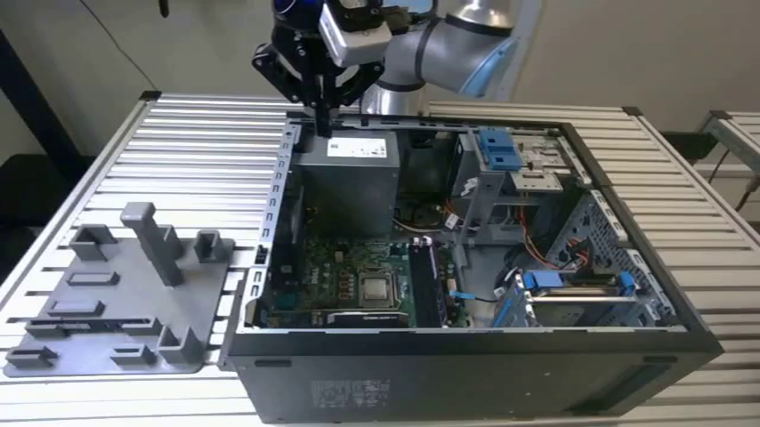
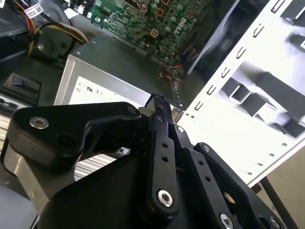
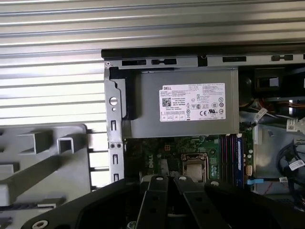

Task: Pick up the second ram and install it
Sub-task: 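Reach for the second ram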

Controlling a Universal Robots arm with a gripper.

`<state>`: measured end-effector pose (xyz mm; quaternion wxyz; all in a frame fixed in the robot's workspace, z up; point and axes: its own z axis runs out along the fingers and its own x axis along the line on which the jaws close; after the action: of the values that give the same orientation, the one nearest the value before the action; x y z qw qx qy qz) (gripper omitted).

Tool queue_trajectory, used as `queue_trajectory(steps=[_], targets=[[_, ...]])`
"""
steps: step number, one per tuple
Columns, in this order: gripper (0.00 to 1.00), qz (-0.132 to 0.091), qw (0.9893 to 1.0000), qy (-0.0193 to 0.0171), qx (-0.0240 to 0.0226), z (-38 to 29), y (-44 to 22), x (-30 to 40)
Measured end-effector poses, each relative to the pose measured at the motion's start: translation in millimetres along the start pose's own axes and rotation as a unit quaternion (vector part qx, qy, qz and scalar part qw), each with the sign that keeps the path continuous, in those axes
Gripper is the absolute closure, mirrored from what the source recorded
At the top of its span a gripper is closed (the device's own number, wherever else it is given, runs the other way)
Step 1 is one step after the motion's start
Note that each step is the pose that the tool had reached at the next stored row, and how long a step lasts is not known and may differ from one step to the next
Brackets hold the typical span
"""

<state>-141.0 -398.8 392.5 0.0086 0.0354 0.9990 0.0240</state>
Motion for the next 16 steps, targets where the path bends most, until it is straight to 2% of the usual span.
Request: queue_trajectory(steps=[16], targets=[[0.89,0.0,1.0,0.0033,0.0003,-0.7,-2.9,40.9]])
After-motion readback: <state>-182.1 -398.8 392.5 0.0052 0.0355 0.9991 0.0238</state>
